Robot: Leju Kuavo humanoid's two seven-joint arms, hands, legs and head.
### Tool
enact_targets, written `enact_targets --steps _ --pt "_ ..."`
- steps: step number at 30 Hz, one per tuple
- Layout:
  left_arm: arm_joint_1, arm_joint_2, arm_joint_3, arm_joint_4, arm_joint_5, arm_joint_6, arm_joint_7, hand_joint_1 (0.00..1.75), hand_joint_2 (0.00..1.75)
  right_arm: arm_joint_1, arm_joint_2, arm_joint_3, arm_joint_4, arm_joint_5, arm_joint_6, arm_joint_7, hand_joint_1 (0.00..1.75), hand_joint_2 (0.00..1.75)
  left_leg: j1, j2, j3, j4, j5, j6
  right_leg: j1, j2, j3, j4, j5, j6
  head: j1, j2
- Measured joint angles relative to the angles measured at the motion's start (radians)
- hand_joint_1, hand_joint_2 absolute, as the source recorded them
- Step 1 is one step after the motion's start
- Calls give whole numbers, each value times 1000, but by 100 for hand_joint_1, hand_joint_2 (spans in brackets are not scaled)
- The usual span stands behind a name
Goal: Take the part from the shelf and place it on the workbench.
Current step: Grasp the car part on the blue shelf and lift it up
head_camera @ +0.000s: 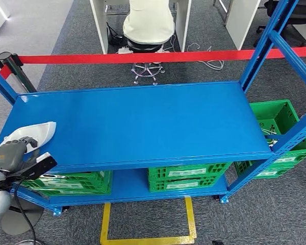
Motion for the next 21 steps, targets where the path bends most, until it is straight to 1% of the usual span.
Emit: enact_targets --steps 4,6,8,10,12,15,18,21 --pt "50 -80 60 -57 22 182 -96 175 175 0 0 0 0 8 -1 -1 0 175 0 0 0 0 0 0 0 0 0 0 0 0 0 0" --pt "74 -120 88 -90 46 259 -150 175 175 -1 1 0 0 13 -1 -1 0 175 0 0 0 0 -1 1 0 0 0 0 0 0 0 0" --pt "92 -158 111 -122 84 317 -206 175 175 -2 1 0 0 17 -2 -1 0 175 0 0 0 0 -1 1 0 0 0 0 0 0 0 0" --pt "105 -194 129 -159 168 347 -271 175 175 -5 2 0 0 19 -4 -3 0 175 0 0 0 0 -1 1 0 0 0 0 0 0 0 0" --pt "112 -228 142 -199 300 331 -334 175 175 -8 2 0 0 21 -6 -5 0 175 0 0 0 0 -1 1 0 -1 0 0 0 0 0 0" --pt "114 -262 152 -257 469 268 -397 175 175 -12 2 0 0 19 -7 -7 0 175 0 0 0 0 0 1 0 -1 0 0 0 0 0 0" --pt "128 -300 156 -348 589 196 -451 175 175 -14 3 0 0 9 -10 -12 0 175 0 0 0 0 0 0 0 0 0 0 0 0 0 0" --pt "166 -326 142 -466 663 148 -511 175 175 -12 3 -2 0 -7 -14 -23 0 175 0 0 0 0 0 1 0 0 0 0 0 0 0 0"
